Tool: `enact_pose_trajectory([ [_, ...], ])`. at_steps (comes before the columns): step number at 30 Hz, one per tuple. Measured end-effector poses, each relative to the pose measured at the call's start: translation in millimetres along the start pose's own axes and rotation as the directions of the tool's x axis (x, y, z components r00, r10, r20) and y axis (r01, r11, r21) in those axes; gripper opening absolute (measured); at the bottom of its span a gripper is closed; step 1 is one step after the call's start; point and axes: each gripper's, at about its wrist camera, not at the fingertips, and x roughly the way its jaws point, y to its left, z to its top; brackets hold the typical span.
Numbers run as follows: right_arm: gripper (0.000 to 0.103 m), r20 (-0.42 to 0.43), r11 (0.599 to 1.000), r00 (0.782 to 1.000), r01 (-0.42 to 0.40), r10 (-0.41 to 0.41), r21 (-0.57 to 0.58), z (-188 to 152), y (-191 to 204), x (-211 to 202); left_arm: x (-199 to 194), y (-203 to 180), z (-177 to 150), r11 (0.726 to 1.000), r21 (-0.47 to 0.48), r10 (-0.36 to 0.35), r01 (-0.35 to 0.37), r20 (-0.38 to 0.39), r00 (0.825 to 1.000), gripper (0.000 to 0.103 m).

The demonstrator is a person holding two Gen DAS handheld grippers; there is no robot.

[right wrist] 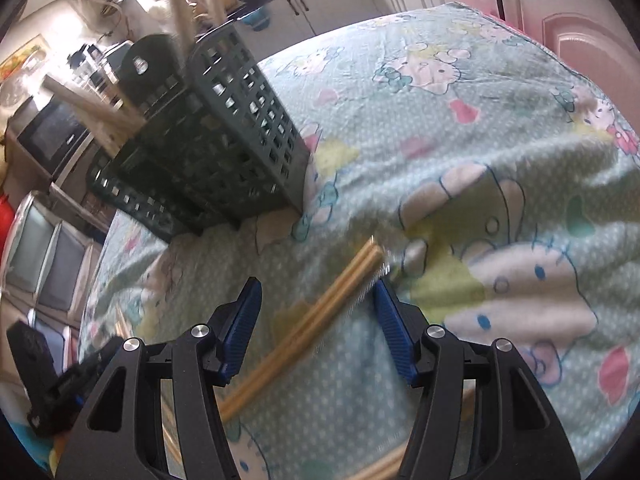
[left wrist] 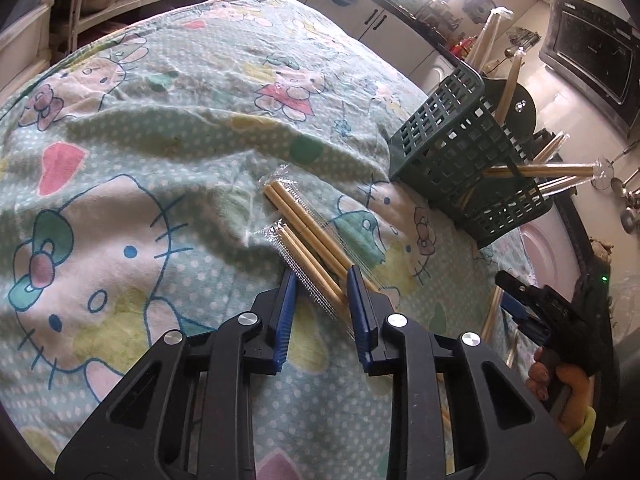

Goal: Organize utensils
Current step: 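Close the left tool on a wooden chopstick while the right tool grasps another, then lift the held chopsticks upright and carry both tools over the green basket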

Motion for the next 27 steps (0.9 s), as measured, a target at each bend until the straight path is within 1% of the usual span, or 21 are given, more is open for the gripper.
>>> enact_pose_trajectory([
  [2,0.045,0.003,1.0,1.0,0.015,-0.015,0.008,5.0,-0.8,3.4,0.9,2.1,2.1,1.0,-0.012,-0.01,0.01,0.0,1.0,0.019],
  [4,0.028,0.006,0.999,0.999,0.036,-0.036,0.01,9.3,-2.7,6.1,1.2,4.4,4.0,0.999,-0.028,-0.021,0.021,0.002,1.0,0.019],
  [5,0.024,0.011,0.999,0.999,0.035,-0.035,0.022,10.9,-6.1,6.5,1.8,5.2,5.0,0.999,-0.032,-0.026,0.026,0.003,1.0,0.019],
  [6,0.017,0.012,0.999,0.999,0.031,-0.032,0.033,11.8,-9.7,6.8,2.1,6.0,5.7,0.999,-0.035,-0.03,0.03,0.005,1.0,0.019],
  [11,0.013,0.022,0.994,0.998,-0.062,0.06,0.089,10.7,-21.1,1.9,2.4,8.1,8.9,0.998,-0.052,-0.025,0.026,0.011,1.0,0.013],
  [12,0.011,0.032,0.99,0.995,-0.095,0.092,0.103,9.9,-22.9,-1.4,1.8,8.9,9.2,0.998,-0.056,-0.028,0.029,0.013,1.0,0.011],
  [15,0.01,0.057,0.982,0.988,-0.152,0.147,0.11,7.4,-21.2,-12.9,-0.4,9.2,9.5,0.998,-0.054,-0.027,0.028,0.013,1.0,0.009],
  [20,0.008,0.103,0.977,0.974,-0.209,0.204,0.042,6.1,-2.6,-38.4,-12.5,5.8,10.4,0.998,-0.046,-0.041,0.043,0.042,0.998,0.008],
  [23,0.008,0.139,0.972,0.962,-0.233,0.234,-0.019,6.4,13.2,-57.3,-28.2,-3.5,12.7,0.999,-0.015,-0.051,0.052,0.085,0.995,0.007],
  [27,0.006,0.185,0.961,0.944,-0.258,0.273,-0.105,6.3,36.7,-84.0,-54.5,-18.0,18.9,0.997,0.034,-0.074,0.07,0.148,0.986,0.005],
])
